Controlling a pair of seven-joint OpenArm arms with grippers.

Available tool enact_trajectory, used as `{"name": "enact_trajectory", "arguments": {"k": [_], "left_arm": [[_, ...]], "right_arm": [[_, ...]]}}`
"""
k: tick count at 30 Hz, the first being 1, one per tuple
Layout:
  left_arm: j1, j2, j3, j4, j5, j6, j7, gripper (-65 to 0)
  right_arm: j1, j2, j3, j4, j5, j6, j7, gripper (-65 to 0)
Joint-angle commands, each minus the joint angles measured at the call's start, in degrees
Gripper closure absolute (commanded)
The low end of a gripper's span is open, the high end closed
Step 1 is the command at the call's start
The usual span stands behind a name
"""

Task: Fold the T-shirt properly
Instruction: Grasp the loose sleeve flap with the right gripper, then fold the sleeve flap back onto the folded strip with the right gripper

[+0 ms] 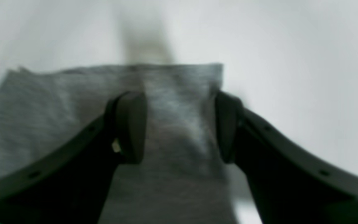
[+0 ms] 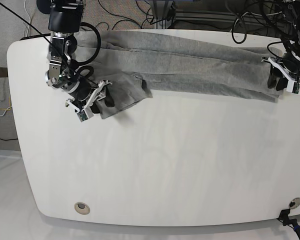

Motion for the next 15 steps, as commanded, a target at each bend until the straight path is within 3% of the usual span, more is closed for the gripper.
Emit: {"name": "enact_trajectory", "arguments": {"k": [1, 8, 10, 13, 15], "left_arm": [[-0.2, -1.1, -0.4, 1.1, -0.8, -0.1, -1.3, -17.8], [-0.2, -1.2, -0.4, 1.0, -0.8, -0.1, -1.3, -17.8], [-0.2, -1.2, -0.4, 1.0, -0.8, -0.1, -1.3, -17.8], [-0.2, -1.2, -0.4, 0.9, -0.8, -0.1, -1.3, -17.8], [-0.2, -1.2, -0.4, 0.9, -0.8, -0.1, -1.3, -17.8]], "right_arm": [[-0.8, 0.2, -2.8, 0.1, -0.7, 0.5, -2.8, -33.9], [-0.7, 2.0, -6.6, 0.1, 5.3, 0.5, -4.4, -32.3], [-0.5, 2.2, -6.5, 0.1, 5.2, 0.5, -4.4, -24.4], [-0.3, 2.2, -6.5, 0.1, 5.1, 0.5, -4.4, -3.4], [0.5, 2.2, -6.5, 0.1, 4.8, 0.5, -4.4, 0.0]]}}
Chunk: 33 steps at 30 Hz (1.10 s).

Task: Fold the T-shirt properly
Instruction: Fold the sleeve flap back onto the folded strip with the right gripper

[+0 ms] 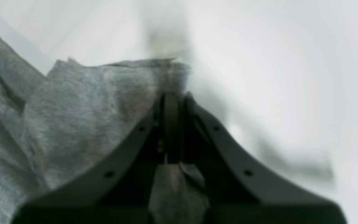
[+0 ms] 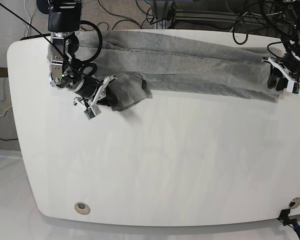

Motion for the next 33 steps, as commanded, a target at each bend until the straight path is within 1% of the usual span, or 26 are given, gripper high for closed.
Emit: {"name": "enact_trajectory", "arguments": {"k": [1, 4, 7, 9, 14, 19, 22, 26, 28, 30, 33], "left_arm": [[-0.2, -1.1, -0.4, 0.9, -0.8, -0.1, -1.2, -17.8], [-0.2, -1.1, -0.4, 0.9, -0.7, -0.1, -1.2, -17.8], [-0.2, -1.1, -0.4, 0.8, -0.7, -0.1, -1.2, -17.8], [-0.2, -1.1, -0.4, 0.8, -0.7, -0.1, -1.2, -17.8], [-0.4, -1.1, -0.4, -1.0, -0.7, -0.1, -1.2, -17.8], [-1.9, -1.1, -0.4, -3.2, -0.7, -0.1, -1.2, -17.8], [-1.9, -1.1, -0.4, -3.2, -0.7, -0.1, -1.2, -17.8], [-1.9, -1.1, -0.4, -3.2, -0.7, -0.1, -1.2, -17.8], [-1.9, -1.1, -0.4, -3.2, -0.7, -0.1, -1.2, -17.8], [-1.9, -1.2, -0.4, -3.2, -0.7, -0.1, -1.2, -17.8], [-1.9, -1.2, -0.4, -3.2, -0.7, -0.1, -1.2, -17.8]], "right_arm": [[1.1, 0.5, 0.0, 0.0, -2.2, -0.1, -2.5, 0.0], [1.2, 0.6, 0.0, 0.7, -2.2, -0.1, -2.5, 0.0], [0.3, 0.7, 0.1, 6.3, -2.3, -0.1, -3.8, 0.0], [-0.9, 1.5, 1.6, 11.3, -1.9, -0.1, -7.7, 0.0], [-4.5, 1.4, 5.5, 25.3, -1.8, -0.1, -17.1, 0.0], [-9.7, 1.4, 5.9, 34.7, -1.8, -0.1, -22.9, 0.0], [-14.0, 1.4, 5.8, 37.4, -1.7, -0.1, -23.2, 0.0], [-18.4, 1.3, 5.7, 37.9, -1.6, -0.1, -23.2, 0.0], [-20.0, 1.3, 5.7, 37.9, 0.3, -0.1, -23.2, 0.0], [-22.0, 1.8, 5.7, 37.9, 3.6, -0.1, -23.2, 0.0], [-24.2, 1.9, 5.7, 37.9, 7.0, -0.1, -23.2, 0.0]]}}
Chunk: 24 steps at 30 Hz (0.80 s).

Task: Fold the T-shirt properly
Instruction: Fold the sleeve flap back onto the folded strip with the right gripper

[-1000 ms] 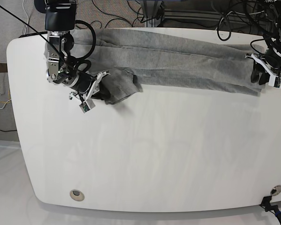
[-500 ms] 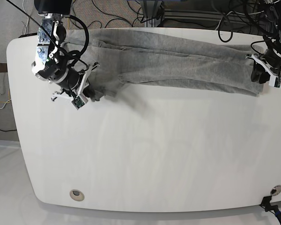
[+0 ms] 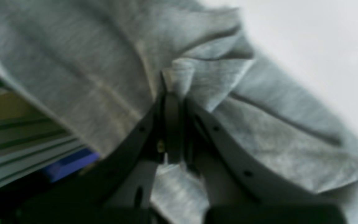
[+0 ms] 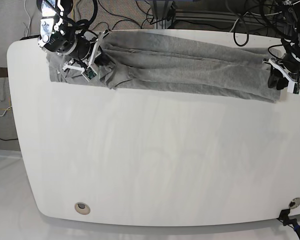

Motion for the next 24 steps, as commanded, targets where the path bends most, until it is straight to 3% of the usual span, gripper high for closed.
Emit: {"name": "enact_trajectory", "arguments": {"k": [1, 11, 15, 18, 20, 24], "left_arm": [[-0.2, -1.1, -0.4, 0.8, -0.9, -0.1, -1.2, -17.8], [-0.2, -1.7, -0.4, 0.8, -0.9, -0.1, -1.2, -17.8], [-0.2, -1.8, -0.4, 0.8, -0.9, -0.1, -1.2, -17.8], [-0.2, -1.8, -0.4, 0.8, -0.9, -0.1, -1.2, -17.8], [-0.1, -1.8, -0.4, 0.8, -0.9, -0.1, -1.2, -17.8], [-0.1, -1.8, -0.4, 1.2, 1.0, -0.1, -1.3, -17.8]], "right_arm": [[-2.2, 1.0, 0.2, 1.2, 3.5, 0.1, 0.8, 0.0], [-4.9, 1.7, 0.2, 0.9, 5.6, 0.1, 0.8, -0.4], [-4.8, 1.7, 0.4, 0.9, 5.4, 0.1, 1.4, -25.4], [-4.9, 1.8, 0.5, 0.9, 3.9, 0.1, 4.4, -38.6], [-5.0, 1.4, 0.5, 1.2, 0.1, 0.1, 5.5, -40.9], [-6.8, 1.3, 0.5, 1.2, -4.2, 0.1, 14.0, -40.7]]}}
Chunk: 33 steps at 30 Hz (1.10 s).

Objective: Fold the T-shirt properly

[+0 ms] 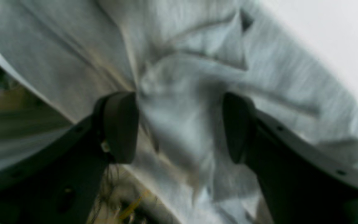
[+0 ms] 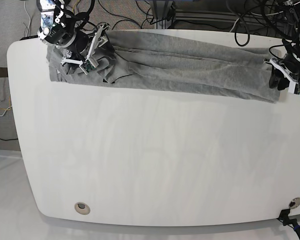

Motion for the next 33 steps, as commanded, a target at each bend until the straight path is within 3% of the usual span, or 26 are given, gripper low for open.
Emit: {"name": "enact_trajectory", "arguments": {"k": [1, 5, 12, 18, 24, 33], "left_arm": [[-0.1, -1.0, -0.4, 1.2, 2.0, -0.1, -1.4, -17.8], [-0.2, -0.9, -0.4, 1.3, 3.6, -0.1, -1.6, -17.8], [-0.2, -0.9, -0.3, 1.4, 3.5, -0.1, -1.6, -17.8], [-0.2, -0.9, -0.3, 1.4, 3.5, -0.1, -1.6, -17.8], [-0.2, -0.8, -0.3, 1.3, 3.7, -0.1, -1.6, -17.8], [0.3, -0.7, -0.1, 1.2, 3.7, -0.1, -1.6, -17.8]], "right_arm": [[-1.7, 0.4, 0.2, 1.2, -1.7, 0.1, 8.4, -40.7], [-4.3, 0.4, 0.2, 1.3, -3.3, 0.1, 17.2, -40.6], [-10.6, 0.4, 0.2, 1.3, -4.1, -9.7, 30.4, -40.6], [-12.5, 0.4, 0.2, 1.0, -6.1, -14.2, 31.4, -40.6], [-11.0, 0.4, 0.3, 0.8, -6.1, -16.6, 31.4, -40.6], [-10.6, 0.4, 1.8, 0.8, -6.1, -16.8, 31.2, -40.6]]}}
